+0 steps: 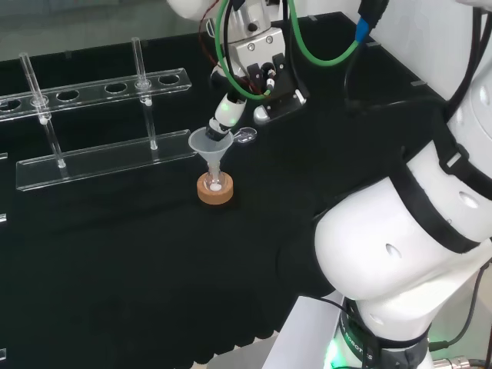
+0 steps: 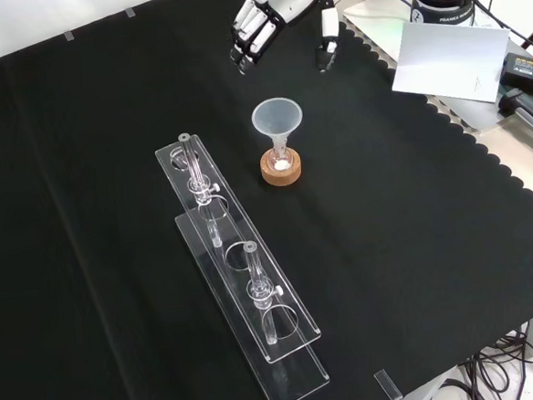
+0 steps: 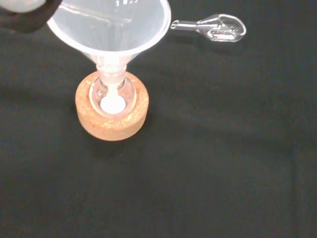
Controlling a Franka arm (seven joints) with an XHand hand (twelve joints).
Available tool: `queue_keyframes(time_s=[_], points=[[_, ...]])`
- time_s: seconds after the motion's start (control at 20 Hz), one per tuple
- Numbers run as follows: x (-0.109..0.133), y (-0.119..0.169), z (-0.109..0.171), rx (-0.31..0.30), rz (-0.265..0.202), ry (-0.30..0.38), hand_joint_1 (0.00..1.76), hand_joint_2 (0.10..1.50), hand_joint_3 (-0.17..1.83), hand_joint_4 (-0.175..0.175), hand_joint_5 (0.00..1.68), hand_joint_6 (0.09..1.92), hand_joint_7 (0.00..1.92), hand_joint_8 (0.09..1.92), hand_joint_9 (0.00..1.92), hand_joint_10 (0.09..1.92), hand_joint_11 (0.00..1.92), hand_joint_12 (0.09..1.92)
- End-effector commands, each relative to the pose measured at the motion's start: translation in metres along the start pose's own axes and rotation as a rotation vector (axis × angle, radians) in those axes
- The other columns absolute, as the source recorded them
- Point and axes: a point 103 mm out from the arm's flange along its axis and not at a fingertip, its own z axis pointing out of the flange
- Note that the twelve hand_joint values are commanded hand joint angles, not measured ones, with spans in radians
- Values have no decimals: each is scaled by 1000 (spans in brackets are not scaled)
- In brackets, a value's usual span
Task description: Remove the funnel from the round-bottom flask.
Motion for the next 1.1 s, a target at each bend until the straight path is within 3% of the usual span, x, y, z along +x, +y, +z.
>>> queue_keyframes(time_s=[0.05, 1.1], points=[[9, 9, 7, 29, -35, 6, 614, 634, 316, -17, 159, 87, 0, 548, 281, 697, 348, 1423], [29, 60, 42, 118, -96, -41, 609, 651, 245, -12, 28, 87, 0, 354, 169, 785, 312, 1454]])
